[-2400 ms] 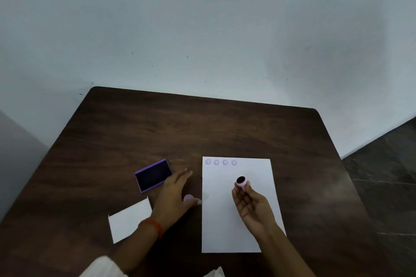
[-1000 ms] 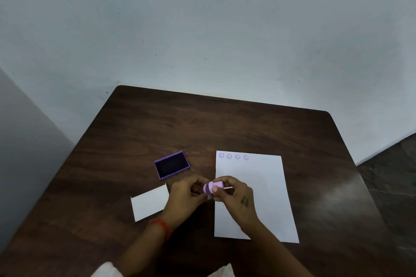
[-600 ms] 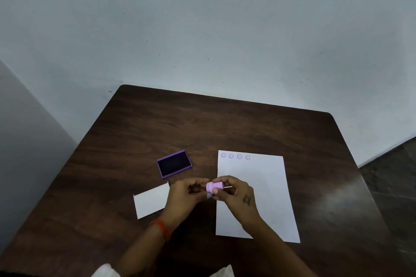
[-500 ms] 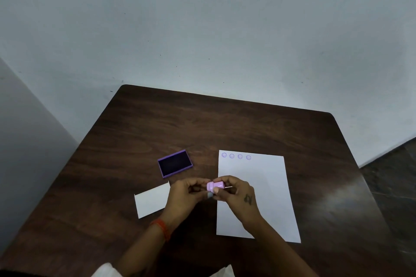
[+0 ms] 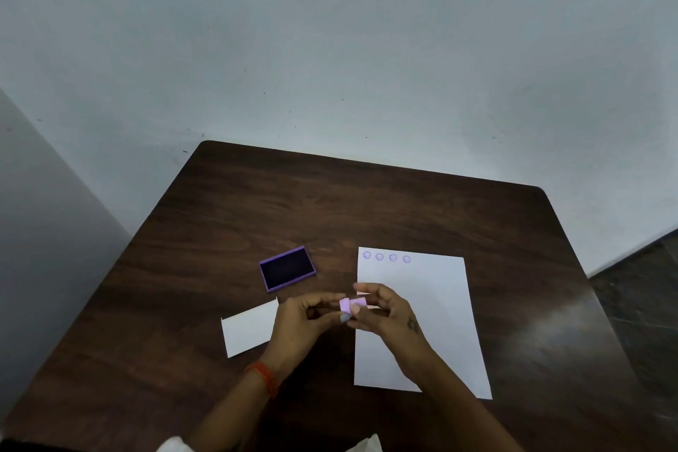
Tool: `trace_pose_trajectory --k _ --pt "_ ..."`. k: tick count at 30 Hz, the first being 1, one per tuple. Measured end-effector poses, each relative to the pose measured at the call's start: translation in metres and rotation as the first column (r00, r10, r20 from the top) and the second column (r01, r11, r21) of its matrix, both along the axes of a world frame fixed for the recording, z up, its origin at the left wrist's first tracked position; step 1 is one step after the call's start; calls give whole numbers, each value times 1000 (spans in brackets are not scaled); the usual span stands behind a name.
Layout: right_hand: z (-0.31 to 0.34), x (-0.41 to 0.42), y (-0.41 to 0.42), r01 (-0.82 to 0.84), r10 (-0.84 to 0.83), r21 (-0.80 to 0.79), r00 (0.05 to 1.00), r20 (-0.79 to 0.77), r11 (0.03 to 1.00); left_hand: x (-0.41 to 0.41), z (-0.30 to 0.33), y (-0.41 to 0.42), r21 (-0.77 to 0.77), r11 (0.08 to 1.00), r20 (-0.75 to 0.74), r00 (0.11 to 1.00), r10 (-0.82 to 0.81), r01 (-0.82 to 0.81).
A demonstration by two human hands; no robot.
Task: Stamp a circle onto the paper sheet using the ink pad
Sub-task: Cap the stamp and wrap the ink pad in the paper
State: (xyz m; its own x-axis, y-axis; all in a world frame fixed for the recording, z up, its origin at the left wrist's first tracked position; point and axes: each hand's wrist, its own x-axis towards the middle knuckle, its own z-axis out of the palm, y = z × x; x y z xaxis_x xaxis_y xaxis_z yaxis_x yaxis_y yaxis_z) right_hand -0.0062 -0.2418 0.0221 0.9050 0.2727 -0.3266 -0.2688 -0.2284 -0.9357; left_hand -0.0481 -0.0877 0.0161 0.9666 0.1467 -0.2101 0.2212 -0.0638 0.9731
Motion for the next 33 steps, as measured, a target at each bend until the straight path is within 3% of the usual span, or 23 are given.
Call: trace_pose_trajectory --k 2,7,11,20,27,30,33 --pt "0 1 -2 -20 21 -41 999 38 999 0 -1 0 1 1000 -3 1000 -2 2" --pt "-1 1 1 -9 6 -62 999 -46 998 -1 -1 2 13 1000 11 1000 -14 14" --pt "-3 1 3 -9 13 39 996 -83 999 -3 -2 4 43 999 19 1000 7 -8" --pt "-9 0 18 29 -14 101 990 -142 994 -5 -3 0 154 987 62 997 45 -54" --pt "-29 22 37 70 -2 -288 974 228 955 5 -12 11 226 970 -50 994 100 -87" --pt "-40 28 49 124 -22 -362 961 274 924 6 -16 16 276 957 -85 990 113 -85" --pt "-50 33 54 77 7 -388 978 209 918 6 -20 20 310 946 -90 988 128 -94"
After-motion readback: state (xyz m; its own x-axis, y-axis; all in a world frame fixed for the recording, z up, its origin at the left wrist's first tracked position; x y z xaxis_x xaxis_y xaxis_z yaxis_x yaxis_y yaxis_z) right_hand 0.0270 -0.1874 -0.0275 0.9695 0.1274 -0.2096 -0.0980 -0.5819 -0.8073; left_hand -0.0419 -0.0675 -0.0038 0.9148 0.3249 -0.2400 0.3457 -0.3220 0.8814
